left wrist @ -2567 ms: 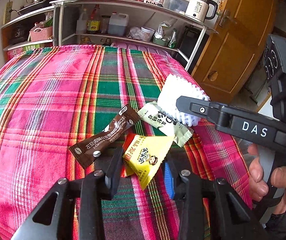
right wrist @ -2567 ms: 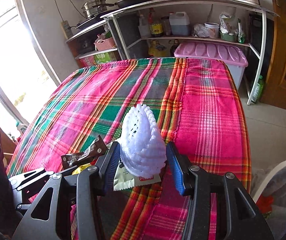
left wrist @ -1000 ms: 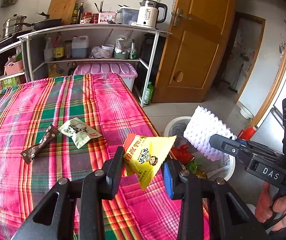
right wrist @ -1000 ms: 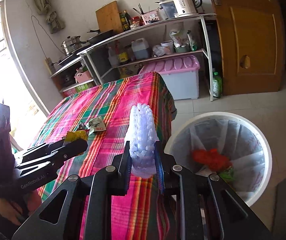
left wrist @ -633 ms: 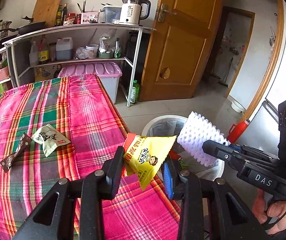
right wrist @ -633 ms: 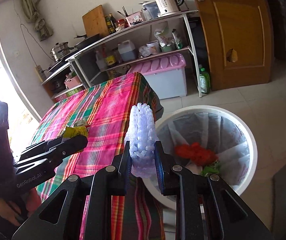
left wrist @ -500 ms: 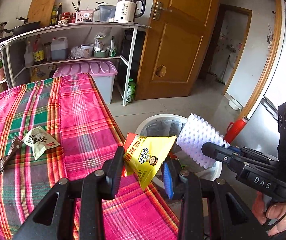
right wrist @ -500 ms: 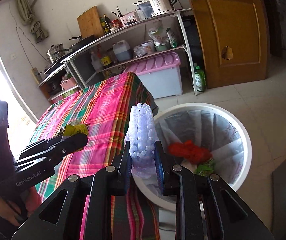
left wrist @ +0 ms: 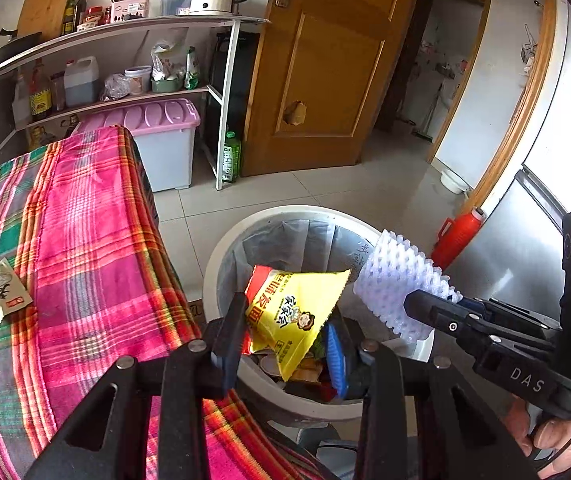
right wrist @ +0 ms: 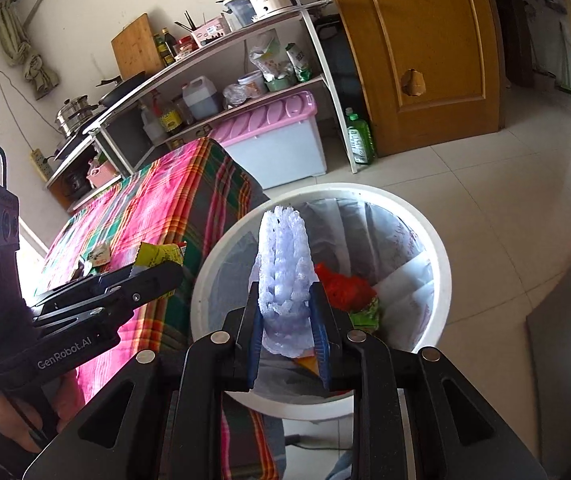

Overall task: Collect trash
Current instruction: 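Carry the yellow packet and white foam mesh over the bin, then open both tools to drop the yellow packet and foam mesh into the bin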

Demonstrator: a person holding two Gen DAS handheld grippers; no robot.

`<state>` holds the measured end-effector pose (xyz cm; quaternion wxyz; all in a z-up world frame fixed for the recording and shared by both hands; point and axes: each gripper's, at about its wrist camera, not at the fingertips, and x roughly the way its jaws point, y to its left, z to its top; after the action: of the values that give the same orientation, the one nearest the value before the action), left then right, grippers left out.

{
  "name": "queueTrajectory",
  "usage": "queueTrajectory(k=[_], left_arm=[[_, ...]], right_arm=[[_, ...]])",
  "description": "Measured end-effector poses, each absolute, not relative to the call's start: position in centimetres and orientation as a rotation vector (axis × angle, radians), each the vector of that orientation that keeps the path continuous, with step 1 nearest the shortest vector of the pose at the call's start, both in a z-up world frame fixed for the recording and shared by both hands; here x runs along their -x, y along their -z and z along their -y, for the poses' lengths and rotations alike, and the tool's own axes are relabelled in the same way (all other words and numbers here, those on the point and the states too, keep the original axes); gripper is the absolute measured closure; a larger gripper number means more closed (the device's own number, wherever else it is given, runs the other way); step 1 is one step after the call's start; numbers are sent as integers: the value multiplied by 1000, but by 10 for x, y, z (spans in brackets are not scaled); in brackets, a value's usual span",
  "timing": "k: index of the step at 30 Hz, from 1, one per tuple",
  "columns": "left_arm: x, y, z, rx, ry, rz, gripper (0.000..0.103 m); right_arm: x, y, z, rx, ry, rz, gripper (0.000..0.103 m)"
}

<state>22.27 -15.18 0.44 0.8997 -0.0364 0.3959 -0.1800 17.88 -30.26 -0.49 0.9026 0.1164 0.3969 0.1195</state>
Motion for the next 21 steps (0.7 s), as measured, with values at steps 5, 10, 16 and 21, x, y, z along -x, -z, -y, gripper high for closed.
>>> queueTrajectory(k=[5,10,16,21], left_arm=[[-231,6,160,72,377,-861,63],[-231,7,158,89,379,-863,52],[-228,2,153,101,382,-847,52],[-221,-4,146,107,378,-830,52]], right_arm=[[-179,13,310,-252,-226,-841,76],[-179,13,313,-255,-223,-835,70],[-177,10,308,-241,-219,-828,69],[-173,4,304,-227,-225,-814,69]])
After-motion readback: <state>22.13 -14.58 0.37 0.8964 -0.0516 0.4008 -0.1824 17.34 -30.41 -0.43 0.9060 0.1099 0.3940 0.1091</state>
